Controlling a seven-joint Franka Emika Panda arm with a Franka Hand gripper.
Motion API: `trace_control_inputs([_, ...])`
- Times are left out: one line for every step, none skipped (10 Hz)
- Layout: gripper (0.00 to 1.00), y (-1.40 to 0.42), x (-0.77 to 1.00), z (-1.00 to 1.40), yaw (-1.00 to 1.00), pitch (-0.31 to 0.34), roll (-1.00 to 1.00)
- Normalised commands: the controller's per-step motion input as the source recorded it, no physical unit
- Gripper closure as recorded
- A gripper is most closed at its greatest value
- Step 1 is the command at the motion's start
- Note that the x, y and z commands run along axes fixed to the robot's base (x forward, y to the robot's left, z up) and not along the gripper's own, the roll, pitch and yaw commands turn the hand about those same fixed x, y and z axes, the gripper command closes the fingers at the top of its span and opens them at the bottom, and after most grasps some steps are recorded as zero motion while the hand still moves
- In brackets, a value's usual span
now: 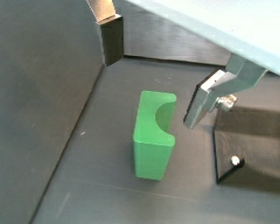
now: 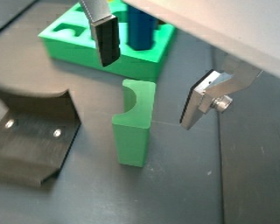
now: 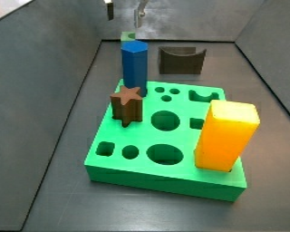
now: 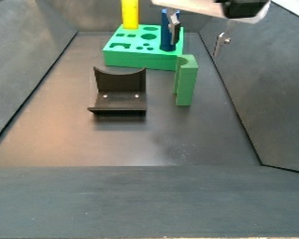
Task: Pick up the arch object. Move up. Rotate the arch object. Move to above the board. Insert the arch object.
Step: Rotate the arch object.
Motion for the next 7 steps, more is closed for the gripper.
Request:
trace_control_inputs([0.0, 0.02, 0.03, -0.03, -1.0, 0.008, 0.01])
trace_control_inputs([0.0, 0.02, 0.03, -0.03, -1.0, 0.008, 0.01])
trace_control_inputs([0.0, 0.02, 0.03, -0.03, -1.0, 0.009, 0.01])
trace_control_inputs([0.0, 0.02, 0.03, -0.03, -1.0, 0.009, 0.01])
trace_control_inputs([0.0, 0.02, 0.03, -0.03, -1.0, 0.011, 0.01])
trace_control_inputs([0.0, 0.02, 0.03, -0.03, -1.0, 0.012, 0.01])
trace_control_inputs([0.0, 0.02, 0.03, -0.03, -1.0, 0.013, 0.01])
